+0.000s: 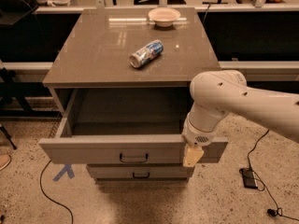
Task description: Open top drawer
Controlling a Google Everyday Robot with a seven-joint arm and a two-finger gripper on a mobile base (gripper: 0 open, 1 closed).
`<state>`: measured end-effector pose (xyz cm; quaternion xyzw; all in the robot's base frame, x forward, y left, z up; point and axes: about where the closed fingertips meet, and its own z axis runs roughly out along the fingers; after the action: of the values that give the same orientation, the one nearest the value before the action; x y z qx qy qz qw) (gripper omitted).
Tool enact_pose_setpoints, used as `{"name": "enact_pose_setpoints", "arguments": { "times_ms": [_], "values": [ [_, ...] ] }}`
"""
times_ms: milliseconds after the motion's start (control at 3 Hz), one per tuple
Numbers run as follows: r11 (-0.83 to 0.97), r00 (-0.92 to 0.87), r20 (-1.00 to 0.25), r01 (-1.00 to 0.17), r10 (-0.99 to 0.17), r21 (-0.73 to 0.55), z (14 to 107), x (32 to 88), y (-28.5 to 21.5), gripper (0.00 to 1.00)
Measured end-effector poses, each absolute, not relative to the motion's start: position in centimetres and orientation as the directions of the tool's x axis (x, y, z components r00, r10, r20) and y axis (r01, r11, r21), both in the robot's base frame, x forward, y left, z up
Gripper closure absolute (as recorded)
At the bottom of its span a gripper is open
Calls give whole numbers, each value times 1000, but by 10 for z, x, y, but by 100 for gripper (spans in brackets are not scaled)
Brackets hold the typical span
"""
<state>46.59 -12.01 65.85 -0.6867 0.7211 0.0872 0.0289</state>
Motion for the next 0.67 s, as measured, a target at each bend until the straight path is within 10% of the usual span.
{"name": "enact_pose_setpoints", "arguments": {
  "times_ms": [667],
  "values": [
    [26,-39,-177,-997,-983,74,669,440,-114,96]
  ]
}}
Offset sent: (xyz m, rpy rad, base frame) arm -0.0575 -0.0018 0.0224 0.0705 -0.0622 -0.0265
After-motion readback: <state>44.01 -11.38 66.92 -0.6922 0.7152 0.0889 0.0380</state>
